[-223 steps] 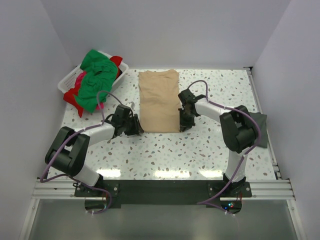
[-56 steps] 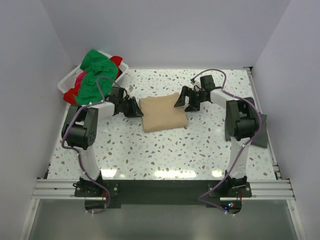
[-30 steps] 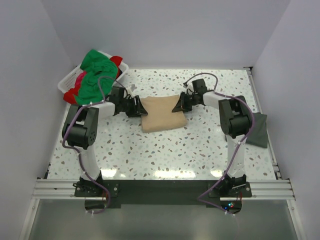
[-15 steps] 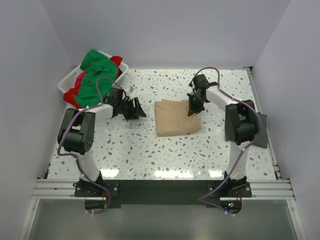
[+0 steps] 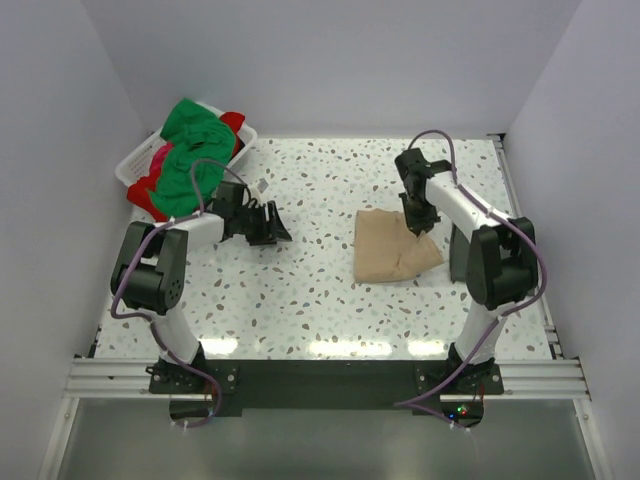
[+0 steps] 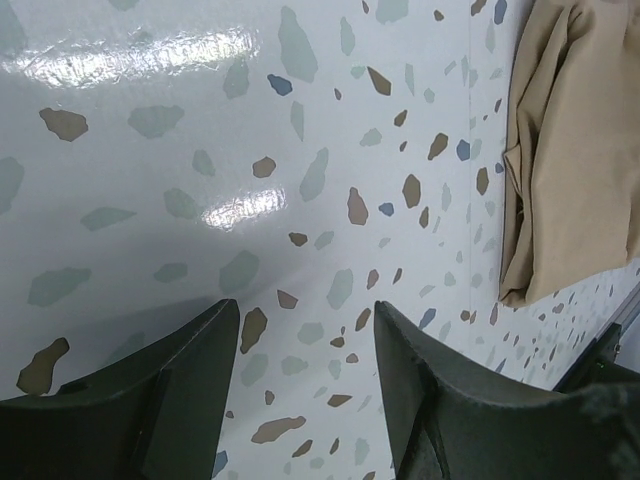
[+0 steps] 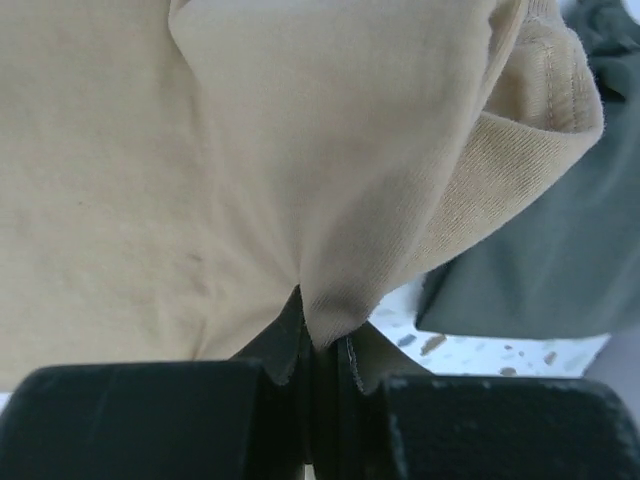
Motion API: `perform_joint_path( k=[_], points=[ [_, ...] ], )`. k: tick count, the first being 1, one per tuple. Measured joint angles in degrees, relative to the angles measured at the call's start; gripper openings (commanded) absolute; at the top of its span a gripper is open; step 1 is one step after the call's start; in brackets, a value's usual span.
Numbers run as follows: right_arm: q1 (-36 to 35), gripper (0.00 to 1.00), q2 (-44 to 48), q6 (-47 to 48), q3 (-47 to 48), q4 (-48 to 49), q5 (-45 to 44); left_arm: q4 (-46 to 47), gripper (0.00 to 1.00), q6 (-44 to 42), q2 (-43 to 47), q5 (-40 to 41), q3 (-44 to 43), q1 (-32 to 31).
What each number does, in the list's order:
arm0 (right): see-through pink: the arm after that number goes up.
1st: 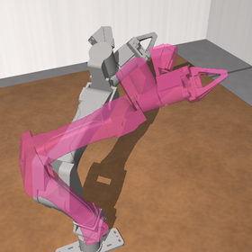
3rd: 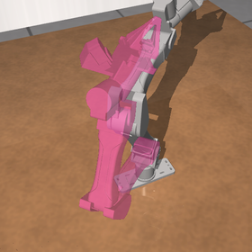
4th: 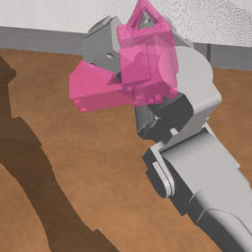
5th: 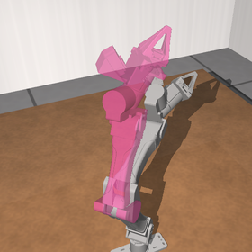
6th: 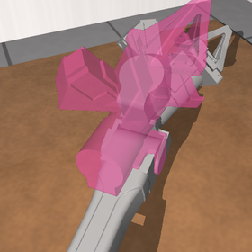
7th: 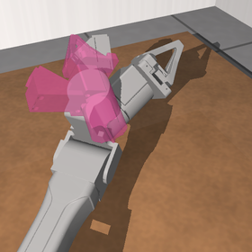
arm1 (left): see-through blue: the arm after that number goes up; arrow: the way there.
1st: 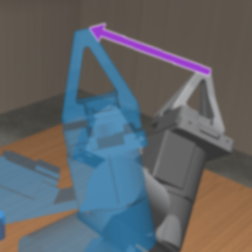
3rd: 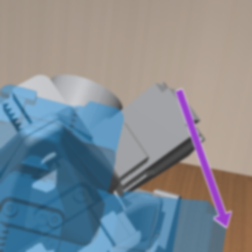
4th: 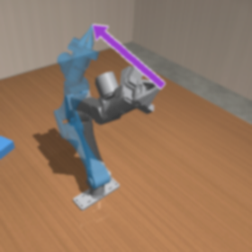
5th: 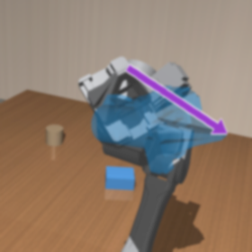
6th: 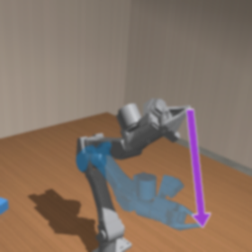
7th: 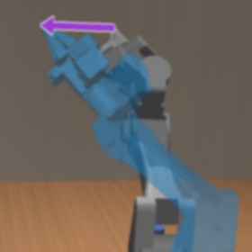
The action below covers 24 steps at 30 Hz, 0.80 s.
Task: Fold and stack the t-shirts
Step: Neatly place the folded tshirt to the corner
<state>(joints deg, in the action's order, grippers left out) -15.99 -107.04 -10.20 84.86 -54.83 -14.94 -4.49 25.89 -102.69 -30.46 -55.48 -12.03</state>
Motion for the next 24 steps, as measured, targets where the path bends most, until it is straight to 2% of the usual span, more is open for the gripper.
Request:
perform_joint_path(
  k=[14, 24],
  points=[
    [0.6, 0.00, 9.5, 2.4, 2.2, -11.3, -14.6, 0.6, 0.61, -1.5, 0.2, -3.5, 1.7, 0.1],
    [5.0, 0.00, 13.5, 5.4, 2.8, -15.0, -19.2, 1.5, 0.61, -1.4, 0.2, -4.9, 2.6, 0.1]
  ],
)
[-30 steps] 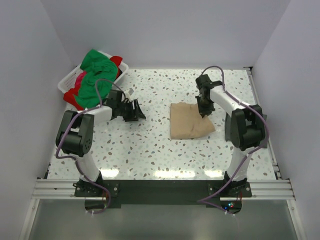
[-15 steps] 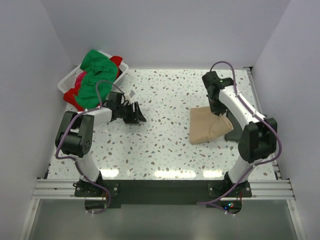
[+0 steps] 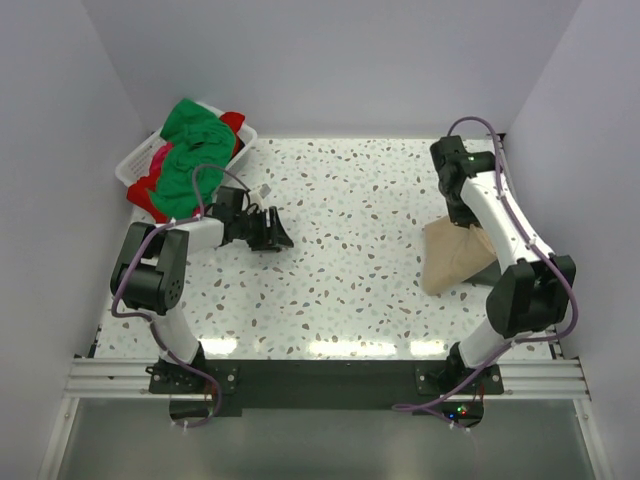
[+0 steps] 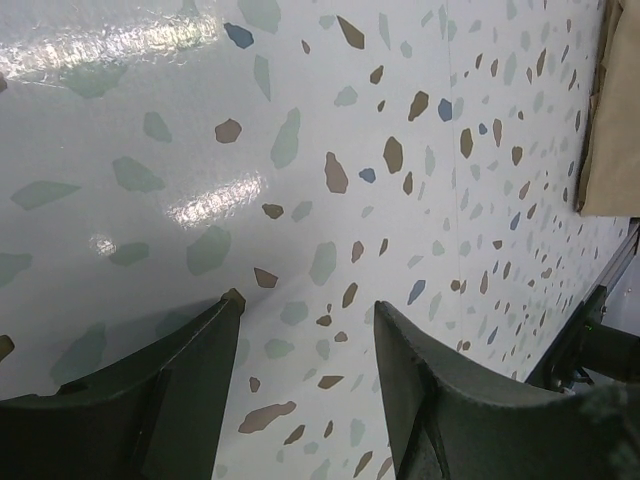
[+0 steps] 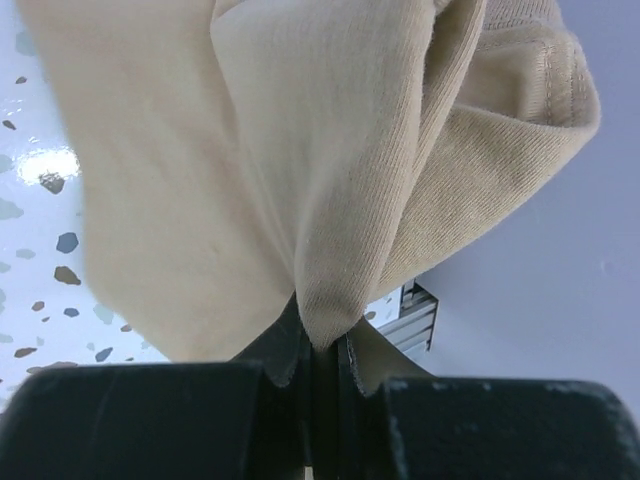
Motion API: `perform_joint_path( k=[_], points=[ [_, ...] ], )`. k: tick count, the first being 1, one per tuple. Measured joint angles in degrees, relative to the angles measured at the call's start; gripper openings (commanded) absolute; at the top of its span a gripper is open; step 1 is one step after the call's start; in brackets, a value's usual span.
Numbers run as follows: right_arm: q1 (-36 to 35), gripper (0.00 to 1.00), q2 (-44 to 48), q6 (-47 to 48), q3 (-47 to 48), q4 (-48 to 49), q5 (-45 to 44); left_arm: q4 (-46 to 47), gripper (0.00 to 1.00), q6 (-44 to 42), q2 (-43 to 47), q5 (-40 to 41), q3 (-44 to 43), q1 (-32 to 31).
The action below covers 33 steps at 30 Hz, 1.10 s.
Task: Fold and stack the t-shirts
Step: Neatly place the folded tshirt to the corner
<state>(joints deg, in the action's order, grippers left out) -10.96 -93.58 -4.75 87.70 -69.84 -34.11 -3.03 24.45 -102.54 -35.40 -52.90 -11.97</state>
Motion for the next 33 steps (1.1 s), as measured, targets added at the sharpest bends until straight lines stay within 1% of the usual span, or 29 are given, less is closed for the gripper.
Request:
perform_joint_path(
  k=[6, 21, 28, 33],
  points=[
    [1.7, 0.00, 2.9, 1.8, 2.6, -0.2, -0.5, 1.2, 0.61, 0.0, 0.0, -0.4, 0.3, 0.0],
    [3.1, 0.00, 2.8, 4.3, 7.7, -0.2, 0.5, 1.9, 0.61, 0.0, 0.0, -0.4, 0.3, 0.0],
    [5.7, 0.00, 2.8, 6.0, 7.2, 0.7, 0.9, 1.9, 0.61, 0.0, -0.2, -0.5, 0.3, 0.2],
    [9.0, 0.00, 2.3, 7.2, 4.0, 2.8, 1.1, 1.9, 0.61, 0.0, -0.3, -0.6, 0.3, 0.3]
  ],
)
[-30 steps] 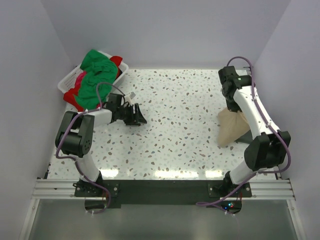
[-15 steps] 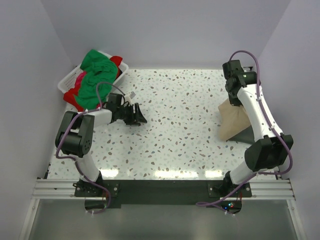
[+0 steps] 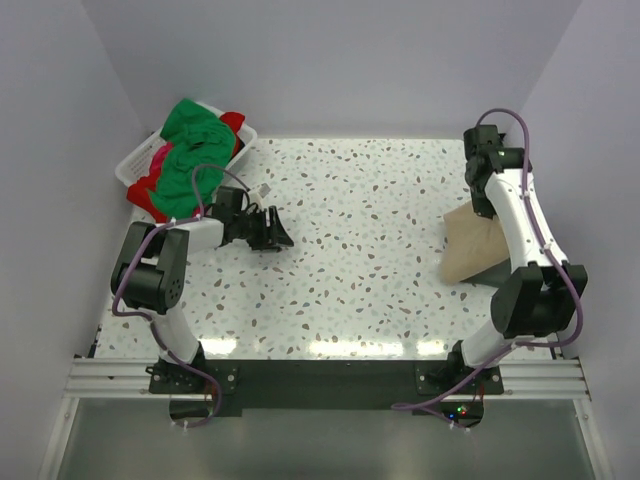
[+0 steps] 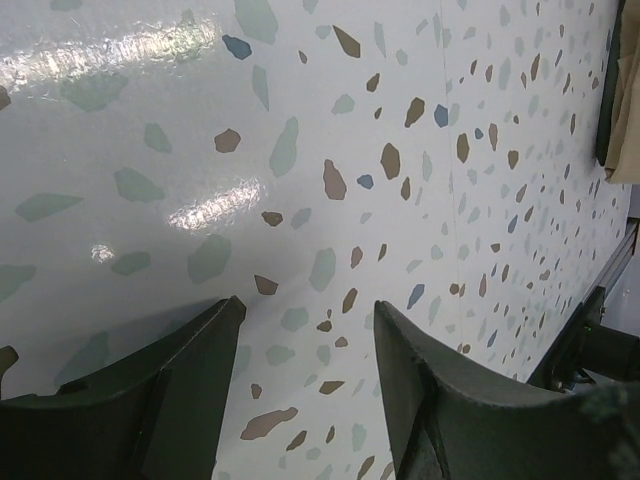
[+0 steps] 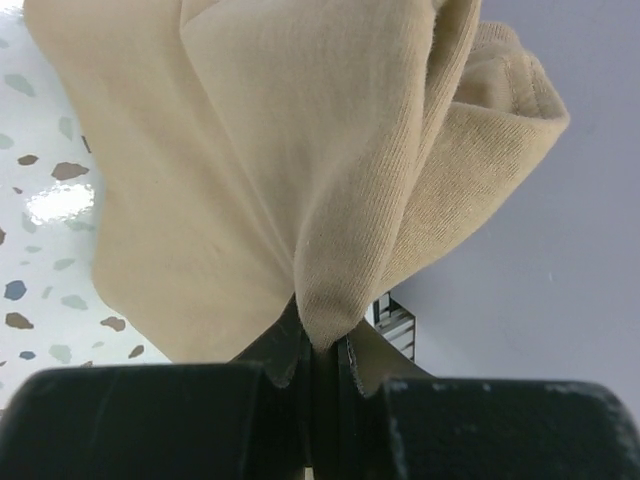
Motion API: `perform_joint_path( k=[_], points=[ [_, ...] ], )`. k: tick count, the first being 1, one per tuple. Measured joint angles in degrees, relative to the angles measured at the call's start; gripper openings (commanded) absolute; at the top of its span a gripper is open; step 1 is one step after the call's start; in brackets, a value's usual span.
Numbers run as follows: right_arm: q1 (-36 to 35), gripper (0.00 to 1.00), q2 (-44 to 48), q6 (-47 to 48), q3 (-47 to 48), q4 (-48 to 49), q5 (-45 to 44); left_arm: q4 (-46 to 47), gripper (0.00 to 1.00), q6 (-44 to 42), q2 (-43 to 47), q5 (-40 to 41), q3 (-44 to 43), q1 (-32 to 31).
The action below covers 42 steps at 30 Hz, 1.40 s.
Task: Fold and stack the t-shirts
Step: Neatly place the folded tshirt to the corner, then reset both grippers
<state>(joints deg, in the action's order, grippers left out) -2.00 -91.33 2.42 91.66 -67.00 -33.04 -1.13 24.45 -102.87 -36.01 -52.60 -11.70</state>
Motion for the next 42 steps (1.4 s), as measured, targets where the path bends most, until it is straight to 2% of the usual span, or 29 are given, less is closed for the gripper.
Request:
perform_joint_path(
  k=[8, 16, 17, 18, 19, 21, 27, 33, 37, 42],
  points=[
    [3.6, 0.00, -4.0, 1.1, -2.5, 4.0, -1.0, 0.0, 0.61, 0.0, 0.0, -0.3, 0.0, 0.0],
    [6.3, 0.02, -6.7, 1.2, -3.4, 6.8, -5.7, -0.1, 0.62, 0.0, 0.0, -0.4, 0.0, 0.0],
    [6.7, 0.12, -6.9, 1.0, -3.7, 7.1, -6.7, -0.1, 0.62, 0.0, 0.1, -0.4, 0.0, 0.0],
    [7.0, 0.35, -7.1, 0.7, -4.0, 7.4, -7.6, -0.2, 0.62, 0.0, 0.2, -0.4, 0.0, 0.0],
    [7.3, 0.85, -7.5, 0.1, -4.2, 7.4, -8.9, -0.2, 0.62, 0.0, 0.3, -0.5, 0.0, 0.0],
    [7.8, 0.97, -8.5, -1.3, -4.2, 7.4, -11.9, -0.3, 0.63, 0.0, 0.7, -0.5, 0.0, 0.0],
    [8.4, 0.99, -9.8, -6.6, -4.1, 6.8, -16.0, -0.3, 0.64, -0.2, 3.3, -0.9, 0.0, 0.0],
    [8.3, 0.99, -8.1, -9.2, -2.6, 7.0, -14.6, -0.2, 0.64, -0.3, 7.4, -0.8, 0.0, 0.0],
    [7.2, 0.99, -2.6, -9.9, -3.5, 8.7, -8.9, -0.6, 0.64, -0.3, 10.2, -0.2, 0.0, 0.0],
    [2.2, 0.99, 9.9, -11.5, -10.8, 14.8, 2.9, -3.2, 0.64, -1.1, 15.0, 2.8, 0.0, 0.0]
  ],
)
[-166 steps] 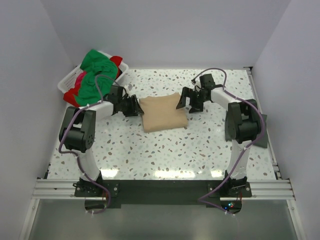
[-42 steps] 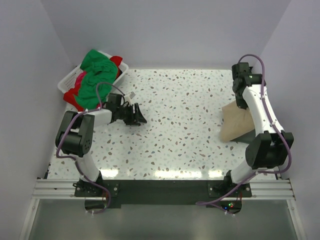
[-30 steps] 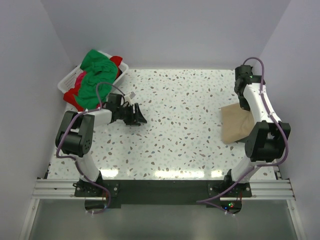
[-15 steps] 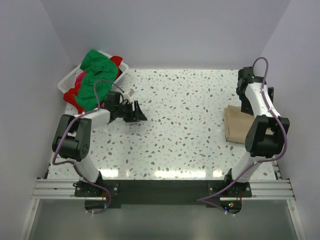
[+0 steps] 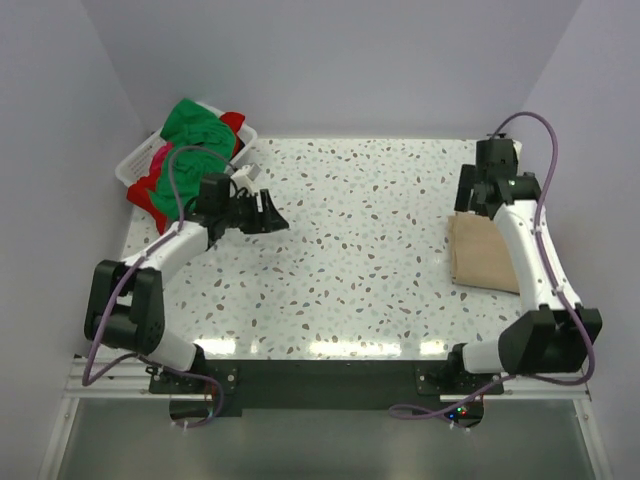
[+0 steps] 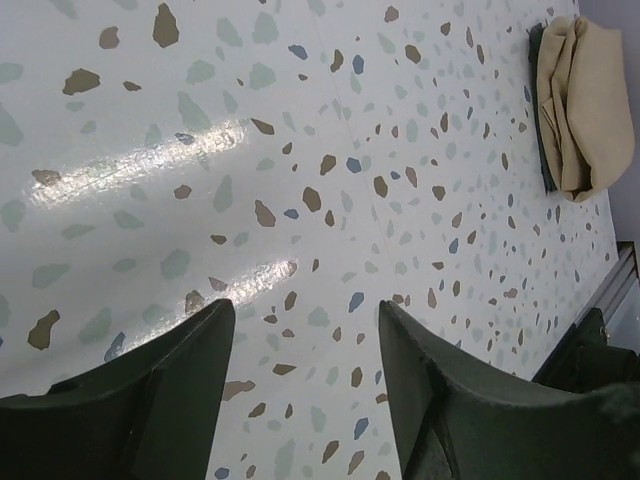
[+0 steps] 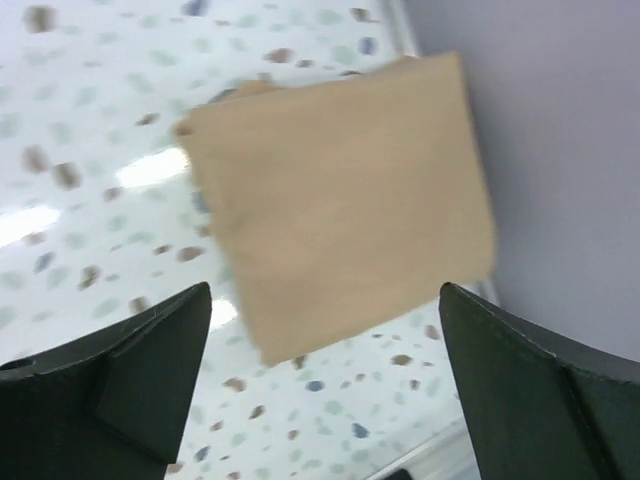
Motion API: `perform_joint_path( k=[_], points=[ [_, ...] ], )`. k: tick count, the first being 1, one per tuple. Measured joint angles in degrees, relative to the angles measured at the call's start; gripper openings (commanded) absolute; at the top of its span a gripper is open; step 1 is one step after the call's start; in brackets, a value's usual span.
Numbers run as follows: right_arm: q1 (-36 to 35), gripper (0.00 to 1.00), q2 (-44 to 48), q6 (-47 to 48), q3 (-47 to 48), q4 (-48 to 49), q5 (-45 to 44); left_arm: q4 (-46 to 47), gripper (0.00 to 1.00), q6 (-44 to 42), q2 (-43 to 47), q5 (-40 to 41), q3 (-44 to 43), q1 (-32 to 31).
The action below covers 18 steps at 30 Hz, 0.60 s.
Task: Fold and stack the t-shirts
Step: Reset both grippers
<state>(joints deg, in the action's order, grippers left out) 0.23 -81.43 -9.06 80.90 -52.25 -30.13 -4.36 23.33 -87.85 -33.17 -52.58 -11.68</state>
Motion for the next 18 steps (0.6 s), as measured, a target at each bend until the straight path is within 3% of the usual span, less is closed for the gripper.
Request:
perform_joint_path(
  k=[4, 8, 18],
  points=[
    [-6.4, 0.99, 7.9, -2.6, -8.2, 6.7, 12.1, -1.5, 0.64, -0.3, 6.4, 5.0, 1.2, 0.0],
    [-12.9, 0.98, 9.5, -6.3, -16.0, 14.0, 22.2, -3.3, 0.64, 0.0, 13.7, 11.1, 3.6, 0.0],
    [-26.5, 0.98, 9.4, -14.5, -26.4, 26.7, 32.4, -8.1, 0.67, 2.7, 29.7, 26.1, 9.2, 0.0]
  ],
)
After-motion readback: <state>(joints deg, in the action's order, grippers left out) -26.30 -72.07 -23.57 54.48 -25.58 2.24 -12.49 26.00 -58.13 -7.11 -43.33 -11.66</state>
